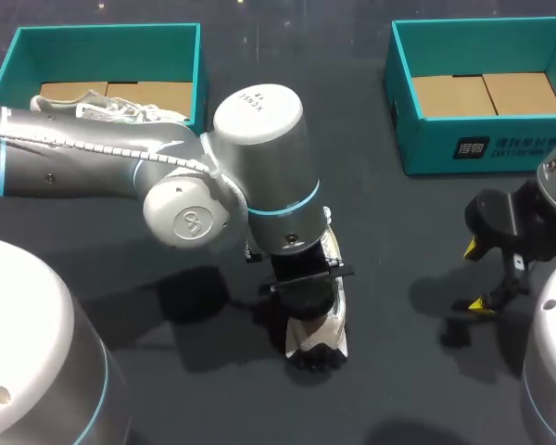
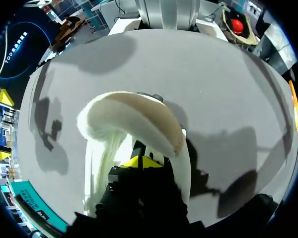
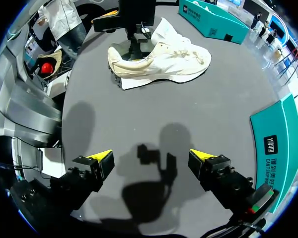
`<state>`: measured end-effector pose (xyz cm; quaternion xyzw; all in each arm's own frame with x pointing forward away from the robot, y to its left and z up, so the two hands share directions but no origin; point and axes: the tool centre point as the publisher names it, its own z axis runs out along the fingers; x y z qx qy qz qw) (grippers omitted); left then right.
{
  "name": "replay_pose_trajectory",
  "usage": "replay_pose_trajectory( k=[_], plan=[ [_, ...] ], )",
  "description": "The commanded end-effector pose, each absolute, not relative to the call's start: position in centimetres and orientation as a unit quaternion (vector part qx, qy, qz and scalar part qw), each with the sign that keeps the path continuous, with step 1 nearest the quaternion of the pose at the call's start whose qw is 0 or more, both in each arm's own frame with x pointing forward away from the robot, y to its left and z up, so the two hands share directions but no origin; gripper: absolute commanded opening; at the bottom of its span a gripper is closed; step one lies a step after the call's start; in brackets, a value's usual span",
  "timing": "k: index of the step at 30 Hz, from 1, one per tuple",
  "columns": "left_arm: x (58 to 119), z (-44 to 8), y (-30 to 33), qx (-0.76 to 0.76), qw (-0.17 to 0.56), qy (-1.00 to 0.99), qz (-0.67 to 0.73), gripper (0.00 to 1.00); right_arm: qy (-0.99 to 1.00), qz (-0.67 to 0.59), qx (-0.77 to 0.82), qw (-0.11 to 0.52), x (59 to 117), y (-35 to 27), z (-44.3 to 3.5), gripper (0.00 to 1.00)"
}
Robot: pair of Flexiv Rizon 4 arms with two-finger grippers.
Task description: Take the shoe out of the shoebox, open the shoe tongue, remove and reinsert the insole, then place the shoe into the shoebox
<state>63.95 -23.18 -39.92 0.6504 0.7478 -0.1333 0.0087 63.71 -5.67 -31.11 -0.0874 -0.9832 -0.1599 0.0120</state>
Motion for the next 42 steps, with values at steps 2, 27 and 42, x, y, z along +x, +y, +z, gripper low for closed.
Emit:
replay_pose_trajectory(
  k=[2, 27, 42],
  plan=[
    [64.9, -41.2, -24.3, 0.642, 0.013, 0.757, -0.122, 0.0, -0.983, -0.158, -0.088, 0.011, 63.5, -5.7, -31.1, 1.0],
    [65.9, -34.3, -23.2, 0.64, 0.107, 0.76, -0.023, 0.0, -0.983, -0.158, -0.088, 0.011, 63.5, -5.7, -31.1, 1.0],
    [67.4, -35.6, -23.6, 0.642, 0.086, 0.762, 0.008, 0.28, -0.983, -0.158, -0.088, 0.011, 63.5, -5.7, -31.1, 1.0]
  ],
)
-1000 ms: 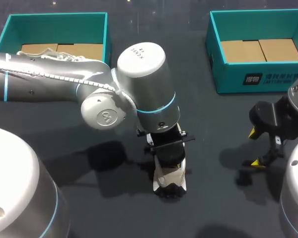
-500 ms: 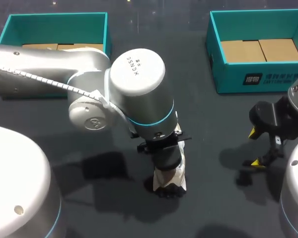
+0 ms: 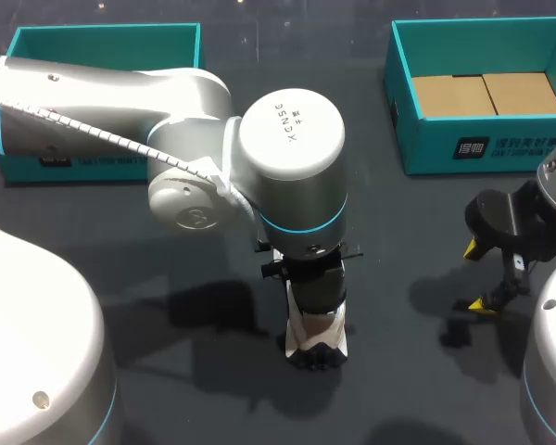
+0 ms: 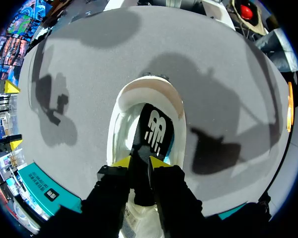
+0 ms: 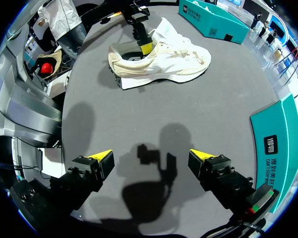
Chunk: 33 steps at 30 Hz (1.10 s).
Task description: Take the shoe out of the shoebox, open the shoe tongue, remove and reinsert the insole, then place the shoe into the shoebox
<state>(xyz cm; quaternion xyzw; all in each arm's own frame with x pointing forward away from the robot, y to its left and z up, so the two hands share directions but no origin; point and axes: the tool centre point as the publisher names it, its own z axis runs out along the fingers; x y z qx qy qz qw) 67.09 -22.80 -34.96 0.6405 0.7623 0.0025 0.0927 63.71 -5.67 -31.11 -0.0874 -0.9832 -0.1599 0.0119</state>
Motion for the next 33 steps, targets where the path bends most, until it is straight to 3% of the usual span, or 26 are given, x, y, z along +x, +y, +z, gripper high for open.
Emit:
replay_pose_trajectory(
  k=[1, 5, 9, 13, 16, 23, 27, 33],
  plan=[
    [67.4, -35.8, -23.6, 0.643, 0.084, 0.762, 0.009, 0.29, -0.983, -0.158, -0.088, 0.011, 63.5, -5.7, -31.1, 1.0],
    [67.4, -36.2, -23.7, 0.645, 0.081, 0.759, 0.012, 0.36, -0.983, -0.158, -0.088, 0.011, 63.5, -5.7, -31.1, 1.0],
    [67.2, -36.3, -23.6, 0.649, 0.081, 0.756, 0.016, 0.49, -0.983, -0.158, -0.088, 0.011, 63.5, -5.7, -31.1, 1.0],
    [66.9, -36.0, -23.5, 0.654, 0.084, 0.751, 0.019, 0.85, -0.983, -0.158, -0.088, 0.011, 63.5, -5.7, -31.1, 1.0],
    [67.0, -35.8, -23.4, 0.655, 0.085, 0.751, 0.019, 0.94, -0.983, -0.158, -0.088, 0.011, 63.5, -5.7, -31.1, 1.0],
    [67.6, -35.4, -23.2, 0.655, 0.08, 0.751, 0.008, 0.95, -0.983, -0.158, -0.088, 0.011, 63.5, -5.7, -31.1, 1.0],
    [68.4, -35.0, -23.3, 0.654, 0.074, 0.753, 0.001, 0.84, -0.983, -0.158, -0.088, 0.011, 63.5, -5.7, -31.1, 1.0],
    [69.4, -34.8, -23.5, 0.652, 0.062, 0.755, -0.009, 0.83, -0.983, -0.158, -0.088, 0.011, 63.5, -5.7, -31.1, 1.0]
  ],
)
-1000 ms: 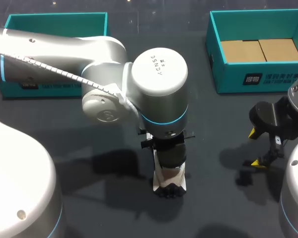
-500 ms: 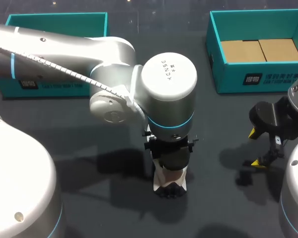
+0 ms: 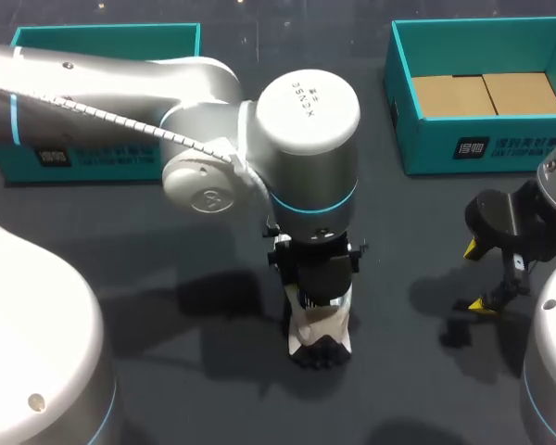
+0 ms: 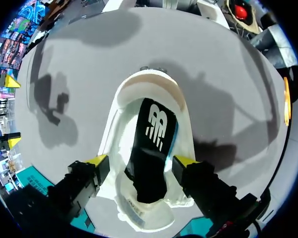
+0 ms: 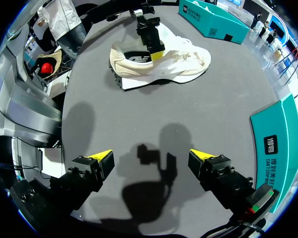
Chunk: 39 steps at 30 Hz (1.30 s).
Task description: Take the shoe out of the shoebox, open the shoe tongue, remove and reinsert the insole, then place the shoe into the shoebox
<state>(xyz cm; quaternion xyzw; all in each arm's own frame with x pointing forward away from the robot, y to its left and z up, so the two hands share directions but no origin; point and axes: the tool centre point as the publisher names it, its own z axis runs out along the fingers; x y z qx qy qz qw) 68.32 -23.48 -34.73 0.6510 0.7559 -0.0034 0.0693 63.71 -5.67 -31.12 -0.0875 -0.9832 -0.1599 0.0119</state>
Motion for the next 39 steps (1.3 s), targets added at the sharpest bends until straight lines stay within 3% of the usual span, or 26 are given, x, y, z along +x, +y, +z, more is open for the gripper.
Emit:
replay_pose_trajectory(
  k=[1, 10, 39],
  plan=[
    [69.5, -34.7, -23.6, 0.652, 0.061, 0.756, -0.01, 0.82, -0.983, -0.158, -0.088, 0.011, 63.5, -5.7, -31.1, 1.0],
    [69.5, -34.9, -23.8, 0.654, 0.047, 0.755, -0.018, 0.78, -0.983, -0.158, -0.088, 0.011, 63.5, -5.7, -31.1, 1.0],
    [71.4, -33.1, -22.5, 0.661, 0.011, 0.748, -0.059, 0.8, -0.983, -0.158, -0.088, 0.011, 63.5, -5.7, -31.1, 1.0]
  ],
)
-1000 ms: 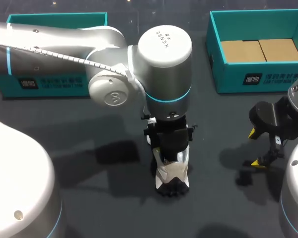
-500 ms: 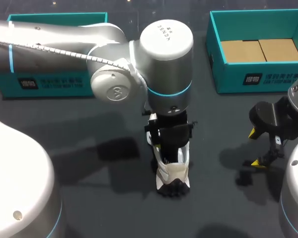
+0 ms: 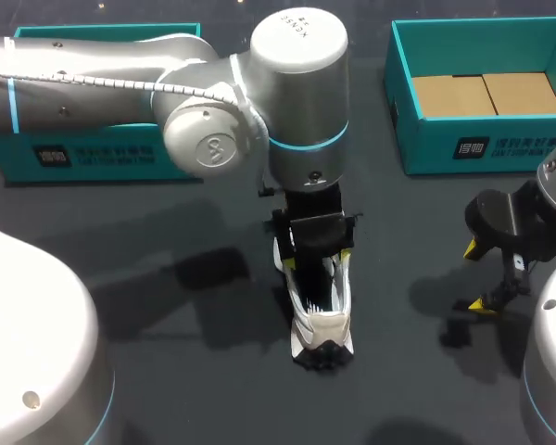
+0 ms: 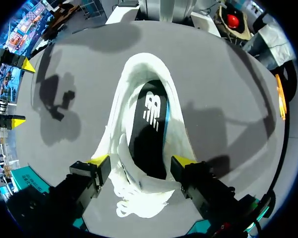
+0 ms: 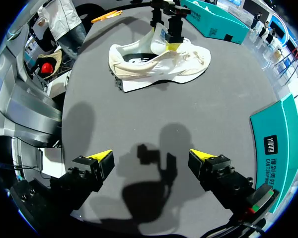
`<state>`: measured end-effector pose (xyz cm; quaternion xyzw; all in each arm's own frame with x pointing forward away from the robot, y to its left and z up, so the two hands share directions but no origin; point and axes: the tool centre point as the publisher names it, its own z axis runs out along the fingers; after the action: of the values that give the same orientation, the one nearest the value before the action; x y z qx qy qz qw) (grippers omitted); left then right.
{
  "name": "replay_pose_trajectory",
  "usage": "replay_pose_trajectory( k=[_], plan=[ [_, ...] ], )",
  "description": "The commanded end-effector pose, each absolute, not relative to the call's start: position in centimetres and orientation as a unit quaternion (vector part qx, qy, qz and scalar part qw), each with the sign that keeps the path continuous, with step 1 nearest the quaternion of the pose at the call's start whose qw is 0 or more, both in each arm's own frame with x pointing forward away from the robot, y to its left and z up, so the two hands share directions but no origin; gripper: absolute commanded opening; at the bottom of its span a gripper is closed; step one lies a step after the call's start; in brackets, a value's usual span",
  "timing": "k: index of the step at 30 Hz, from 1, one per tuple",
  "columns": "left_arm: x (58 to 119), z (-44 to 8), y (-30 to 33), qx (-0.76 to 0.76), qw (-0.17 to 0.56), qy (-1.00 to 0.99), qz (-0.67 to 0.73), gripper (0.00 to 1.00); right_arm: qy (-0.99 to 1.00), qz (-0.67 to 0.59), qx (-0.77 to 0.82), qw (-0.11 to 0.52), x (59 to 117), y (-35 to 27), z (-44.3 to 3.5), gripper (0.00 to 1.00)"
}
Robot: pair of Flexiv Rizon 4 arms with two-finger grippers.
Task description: Take the shoe out of the shoebox, open the shoe tongue, remove and reinsert the insole, then place the shoe into the shoebox
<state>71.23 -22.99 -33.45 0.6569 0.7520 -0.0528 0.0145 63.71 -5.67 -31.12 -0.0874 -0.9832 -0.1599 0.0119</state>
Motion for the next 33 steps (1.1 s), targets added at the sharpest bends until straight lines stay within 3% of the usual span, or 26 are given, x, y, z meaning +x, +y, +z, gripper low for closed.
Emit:
replay_pose_trajectory(
  k=[1, 12, 20, 24, 28, 33],
  plan=[
    [71.3, -33.0, -22.4, 0.662, 0.011, 0.747, -0.059, 0.8, -0.983, -0.158, -0.088, 0.011, 63.5, -5.7, -31.1, 1.0],
    [70.9, -31.9, -21.4, 0.673, 0.013, 0.737, -0.058, 0.81, -0.983, -0.158, -0.088, 0.011, 63.5, -5.7, -31.1, 1.0],
    [73.6, -30.7, -21.2, 0.655, 0.02, 0.754, -0.058, 0.75, -0.983, -0.158, -0.088, 0.011, 63.5, -5.7, -31.1, 1.0],
    [75.0, -29.6, -21.2, 0.649, 0.025, 0.758, -0.06, 0.65, -0.983, -0.158, -0.088, 0.011, 63.5, -5.7, -31.1, 1.0],
    [76.5, -28.4, -21.2, 0.646, 0.027, 0.76, -0.068, 0.48, -0.983, -0.158, -0.088, 0.011, 63.5, -5.7, -31.1, 1.0],
    [77.1, -28.0, -21.2, 0.643, 0.026, 0.761, -0.079, 0.42, -0.983, -0.158, -0.088, 0.011, 63.5, -5.7, -31.1, 1.0]
  ],
)
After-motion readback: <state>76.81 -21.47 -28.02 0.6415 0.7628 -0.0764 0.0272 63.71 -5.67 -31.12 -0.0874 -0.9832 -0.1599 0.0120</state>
